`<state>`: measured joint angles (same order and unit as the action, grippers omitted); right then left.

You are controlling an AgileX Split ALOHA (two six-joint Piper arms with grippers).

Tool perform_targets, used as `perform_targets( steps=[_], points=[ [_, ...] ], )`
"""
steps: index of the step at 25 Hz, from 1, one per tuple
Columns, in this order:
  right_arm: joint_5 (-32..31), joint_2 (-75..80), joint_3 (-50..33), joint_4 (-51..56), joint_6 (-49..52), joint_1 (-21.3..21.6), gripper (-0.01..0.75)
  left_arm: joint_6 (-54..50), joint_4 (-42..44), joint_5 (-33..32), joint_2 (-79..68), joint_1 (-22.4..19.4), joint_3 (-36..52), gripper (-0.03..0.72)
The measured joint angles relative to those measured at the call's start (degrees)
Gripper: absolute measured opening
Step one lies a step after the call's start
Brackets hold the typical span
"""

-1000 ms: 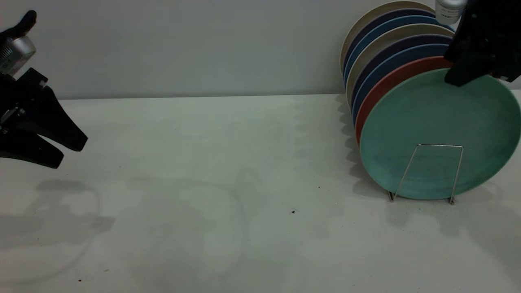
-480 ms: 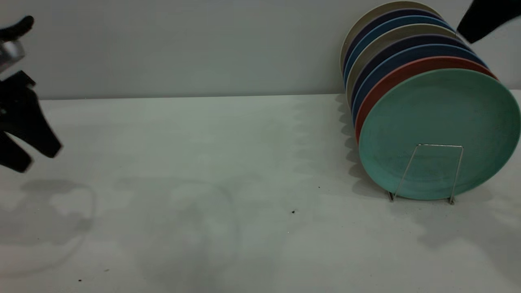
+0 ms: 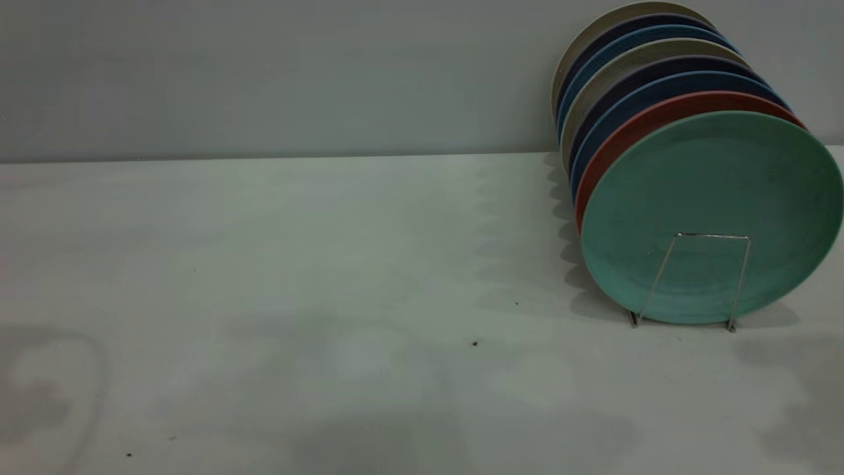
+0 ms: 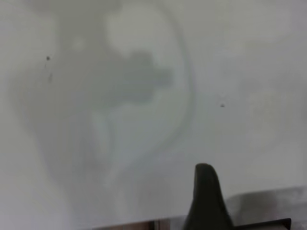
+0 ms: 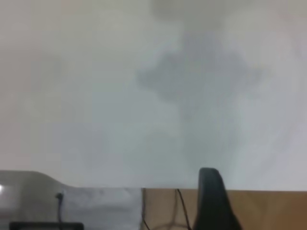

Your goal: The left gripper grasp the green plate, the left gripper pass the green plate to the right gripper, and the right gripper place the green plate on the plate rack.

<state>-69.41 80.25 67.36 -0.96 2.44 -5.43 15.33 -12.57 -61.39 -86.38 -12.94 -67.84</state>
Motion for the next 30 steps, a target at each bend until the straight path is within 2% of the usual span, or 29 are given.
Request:
perform_targets(
  steps=[8,14,20,26,30],
  points=[
    [-1.2,-24.2,-10.1,6.5,-3.3,0.0,0.482,0.0,-1.2,-2.0,20.9,0.0,9.6,0.539],
    [-1.6,-43.6,-17.9,7.0,-5.6,0.0,0.482,0.0,-6.5,-5.2,37.5,0.0,20.5,0.539],
    [-1.6,-58.8,-26.4,7.6,-7.8,0.0,0.482,-0.1,-9.1,-5.4,58.4,0.0,29.1,0.539],
    [-1.6,-67.2,-36.3,7.2,-10.1,0.0,0.482,-3.9,-9.2,-5.5,77.9,0.0,32.3,0.539],
    [1.4,-71.8,-38.0,6.7,-10.5,-0.2,0.482,-2.5,-5.9,-5.5,85.0,1.6,32.4,0.536]
  ],
)
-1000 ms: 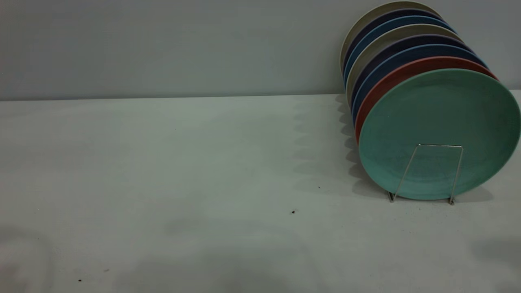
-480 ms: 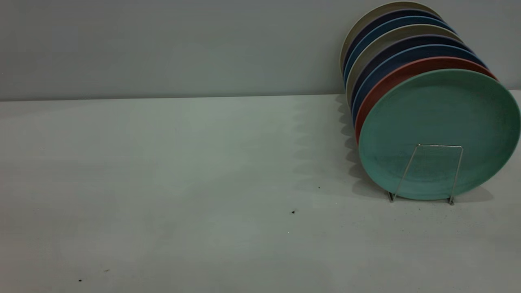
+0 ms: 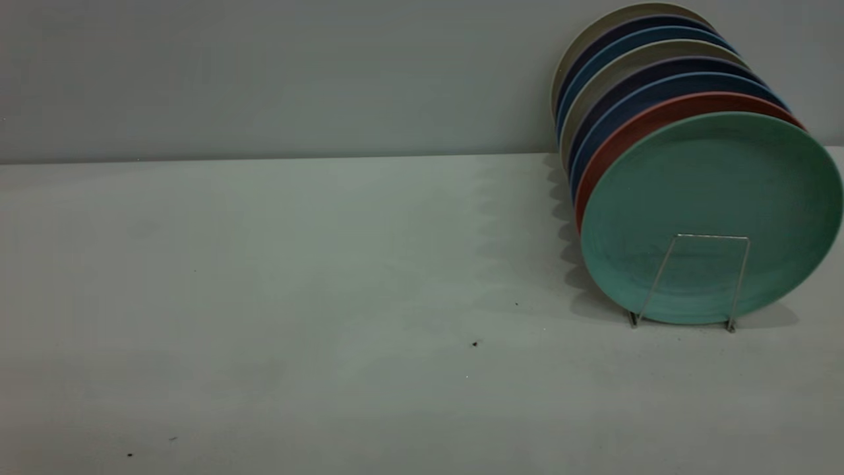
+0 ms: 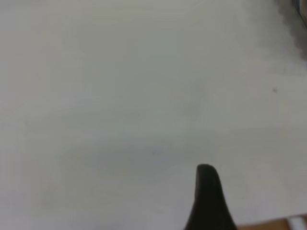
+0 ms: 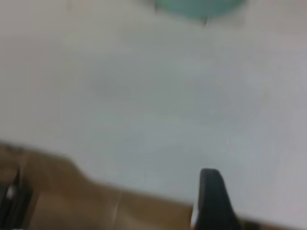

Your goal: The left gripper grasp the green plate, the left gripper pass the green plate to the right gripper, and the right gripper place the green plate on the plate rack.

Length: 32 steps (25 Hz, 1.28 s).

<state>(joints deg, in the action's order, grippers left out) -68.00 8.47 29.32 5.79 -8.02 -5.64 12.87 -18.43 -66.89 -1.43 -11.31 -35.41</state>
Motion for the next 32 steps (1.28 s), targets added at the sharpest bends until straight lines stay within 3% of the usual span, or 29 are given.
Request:
perform_targets(
  steps=[5,17,32],
  points=[
    [2.4,-1.9,-1.9,-0.8,-0.1,-2.3,0.482,0.9,6.3,0.0,2.8,4.2,0.6,0.497],
    [2.7,-2.0,-2.3,-1.0,-0.1,-2.4,0.482,-2.4,12.6,0.4,2.8,12.2,6.5,0.475],
    [2.7,-2.2,-2.3,-2.1,0.1,-2.4,0.482,-3.4,13.1,1.5,2.8,12.8,7.5,0.475]
  ],
)
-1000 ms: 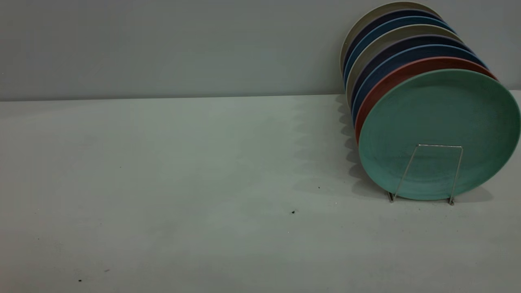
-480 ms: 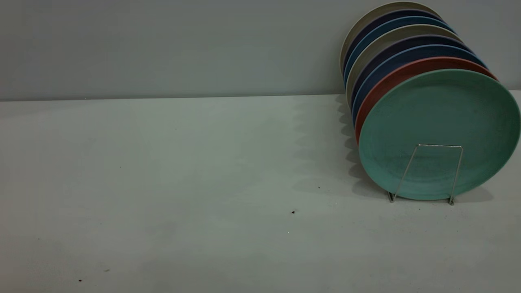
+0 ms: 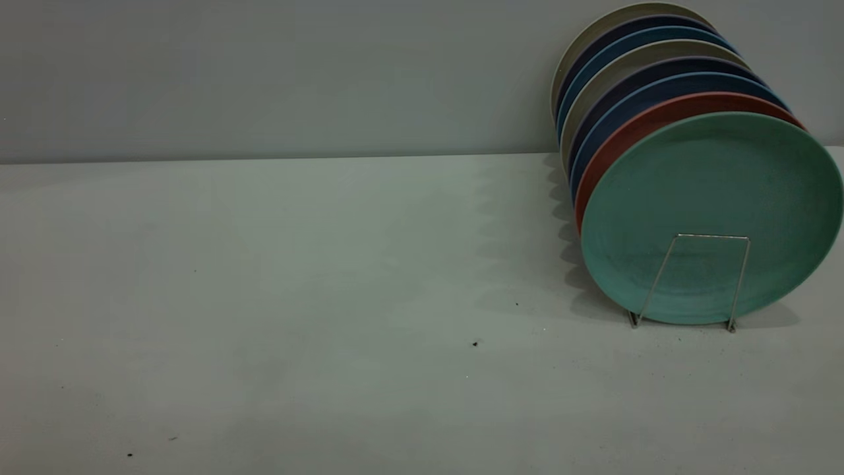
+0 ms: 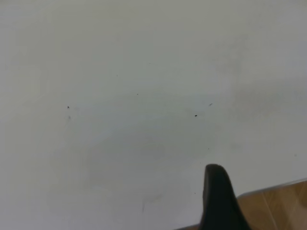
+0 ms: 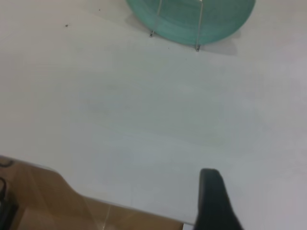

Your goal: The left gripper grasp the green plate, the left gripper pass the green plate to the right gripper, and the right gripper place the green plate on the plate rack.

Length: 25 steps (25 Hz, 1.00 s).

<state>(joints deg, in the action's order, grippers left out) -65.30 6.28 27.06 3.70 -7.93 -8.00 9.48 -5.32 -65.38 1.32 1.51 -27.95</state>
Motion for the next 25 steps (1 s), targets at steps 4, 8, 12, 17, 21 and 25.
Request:
perform_targets(
  steps=[4,8,12,17,21,25],
  points=[
    [0.0,0.0,0.0,0.0,0.0,0.0,0.482,0.0,0.0,0.0,0.0,0.0,0.0,0.475],
    [0.0,0.0,0.0,0.0,0.0,0.0,0.482,0.0,0.0,0.0,0.0,0.0,0.0,0.475],
    [0.0,-2.0,0.0,0.0,0.0,0.9,0.482,0.0,0.0,0.0,0.0,0.0,0.0,0.475],
    [-0.1,-7.2,0.0,0.0,0.1,3.9,0.482,0.0,0.0,0.0,0.0,0.0,0.0,0.475],
    [0.0,-7.3,0.0,0.0,0.1,4.5,0.482,0.0,0.0,0.1,0.0,0.0,0.0,0.475],
    [0.0,-7.3,0.0,0.0,0.1,4.5,0.482,0.0,0.0,0.1,0.0,0.0,0.0,0.474]
  ],
)
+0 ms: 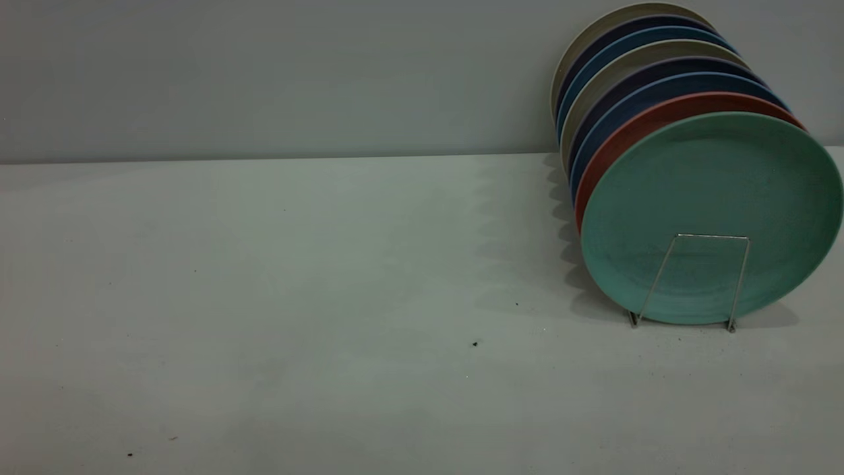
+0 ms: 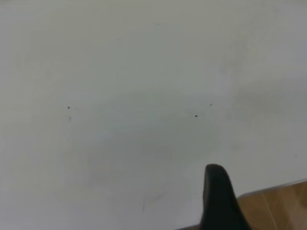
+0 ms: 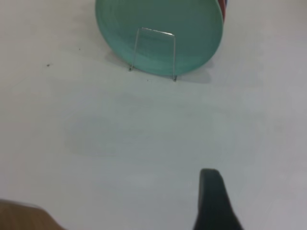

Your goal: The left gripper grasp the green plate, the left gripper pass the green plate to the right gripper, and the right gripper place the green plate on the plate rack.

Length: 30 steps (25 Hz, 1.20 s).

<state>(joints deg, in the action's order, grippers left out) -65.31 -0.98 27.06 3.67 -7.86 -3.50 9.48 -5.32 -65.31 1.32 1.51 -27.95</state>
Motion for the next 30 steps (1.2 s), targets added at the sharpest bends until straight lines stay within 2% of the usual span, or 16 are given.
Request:
perform_targets(
  steps=[30],
  points=[
    [0.0,0.0,0.0,-2.3,3.4,0.0,0.482,0.0,0.0,0.1,0.0,0.0,0.0,0.474]
  ],
)
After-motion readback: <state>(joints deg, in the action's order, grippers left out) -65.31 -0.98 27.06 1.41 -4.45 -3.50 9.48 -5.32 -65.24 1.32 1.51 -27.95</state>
